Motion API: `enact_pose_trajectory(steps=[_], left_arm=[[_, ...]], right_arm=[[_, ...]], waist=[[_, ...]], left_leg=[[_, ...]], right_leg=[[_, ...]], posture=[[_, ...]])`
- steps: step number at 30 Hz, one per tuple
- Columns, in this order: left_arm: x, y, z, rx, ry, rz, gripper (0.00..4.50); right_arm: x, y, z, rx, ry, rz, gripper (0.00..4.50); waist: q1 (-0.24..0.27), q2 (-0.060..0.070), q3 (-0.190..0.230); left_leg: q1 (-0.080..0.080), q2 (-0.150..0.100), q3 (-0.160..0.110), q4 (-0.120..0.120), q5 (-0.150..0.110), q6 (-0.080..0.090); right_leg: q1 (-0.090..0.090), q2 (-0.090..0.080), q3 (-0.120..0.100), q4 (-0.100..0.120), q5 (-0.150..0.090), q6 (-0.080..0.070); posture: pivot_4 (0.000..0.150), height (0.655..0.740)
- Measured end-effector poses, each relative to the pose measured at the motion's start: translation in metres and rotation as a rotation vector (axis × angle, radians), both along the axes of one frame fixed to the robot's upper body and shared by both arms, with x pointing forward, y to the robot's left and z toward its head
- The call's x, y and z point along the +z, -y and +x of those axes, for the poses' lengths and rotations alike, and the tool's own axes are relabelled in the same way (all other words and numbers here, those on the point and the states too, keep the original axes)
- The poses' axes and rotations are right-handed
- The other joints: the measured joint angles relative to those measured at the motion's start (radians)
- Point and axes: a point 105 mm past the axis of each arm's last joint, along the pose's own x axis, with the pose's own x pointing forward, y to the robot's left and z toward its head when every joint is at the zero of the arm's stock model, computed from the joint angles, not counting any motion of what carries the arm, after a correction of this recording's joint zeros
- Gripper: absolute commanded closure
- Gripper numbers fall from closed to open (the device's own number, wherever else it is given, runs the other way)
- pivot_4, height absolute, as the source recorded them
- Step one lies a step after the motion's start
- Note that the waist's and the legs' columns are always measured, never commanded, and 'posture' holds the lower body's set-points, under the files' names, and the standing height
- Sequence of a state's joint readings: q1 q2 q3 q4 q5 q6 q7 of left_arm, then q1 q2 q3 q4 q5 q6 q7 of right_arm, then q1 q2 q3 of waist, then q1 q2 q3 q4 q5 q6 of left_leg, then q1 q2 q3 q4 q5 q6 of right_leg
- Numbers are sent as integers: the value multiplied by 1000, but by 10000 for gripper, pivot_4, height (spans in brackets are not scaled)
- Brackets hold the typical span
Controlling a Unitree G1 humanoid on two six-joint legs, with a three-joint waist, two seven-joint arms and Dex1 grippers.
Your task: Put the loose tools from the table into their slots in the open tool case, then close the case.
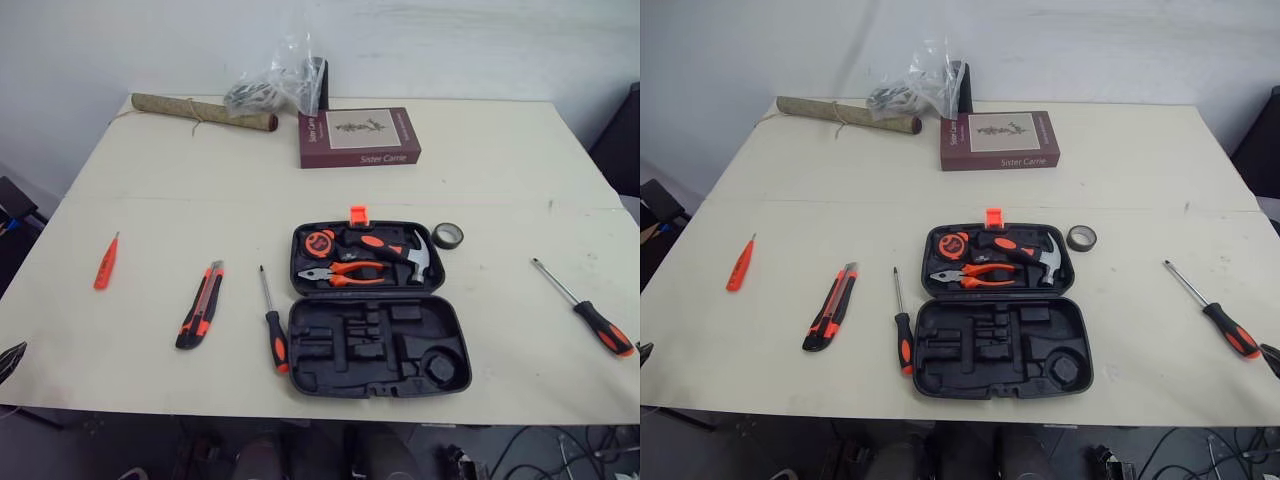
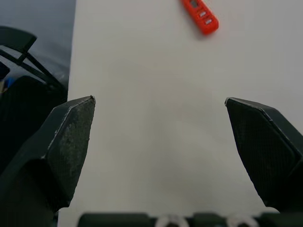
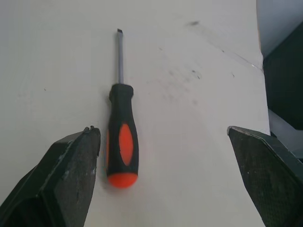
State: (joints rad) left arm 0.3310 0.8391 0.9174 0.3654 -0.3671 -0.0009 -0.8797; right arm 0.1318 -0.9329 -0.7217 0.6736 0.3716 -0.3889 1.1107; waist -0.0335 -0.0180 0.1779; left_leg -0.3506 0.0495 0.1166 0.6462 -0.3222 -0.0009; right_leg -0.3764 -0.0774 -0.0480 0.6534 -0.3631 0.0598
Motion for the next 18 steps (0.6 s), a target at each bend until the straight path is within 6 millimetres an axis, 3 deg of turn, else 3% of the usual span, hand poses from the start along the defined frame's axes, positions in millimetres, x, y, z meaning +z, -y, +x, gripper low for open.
enact_pose_trajectory(steps=[3,7,15,18], left_arm=[[3,12,7,-43,13,8,349],[16,61,27,-189,68,-8,349],[16,169,56,-309,3,-279,349],[10,197,60,-309,-56,-320,349]], right_arm=[[6,-21,23,91,36,-2,0],[16,-70,48,287,82,52,0],[25,-155,58,615,192,193,0],[25,-177,56,709,186,213,0]], waist=[[5,1,0],[5,1,0],[6,1,0],[6,1,0]], left_leg=[[-1,0,-1,-1,0,0],[-2,0,-2,-1,0,-1],[-2,0,-3,1,0,-1],[-2,-1,-3,1,3,-5]], right_leg=[[-1,0,-1,0,0,0],[-1,0,-2,0,0,0],[1,0,-1,0,1,1],[1,1,-1,0,1,1]], posture=[[1500,7400],[1500,7400],[1500,7400],[1500,7400]])
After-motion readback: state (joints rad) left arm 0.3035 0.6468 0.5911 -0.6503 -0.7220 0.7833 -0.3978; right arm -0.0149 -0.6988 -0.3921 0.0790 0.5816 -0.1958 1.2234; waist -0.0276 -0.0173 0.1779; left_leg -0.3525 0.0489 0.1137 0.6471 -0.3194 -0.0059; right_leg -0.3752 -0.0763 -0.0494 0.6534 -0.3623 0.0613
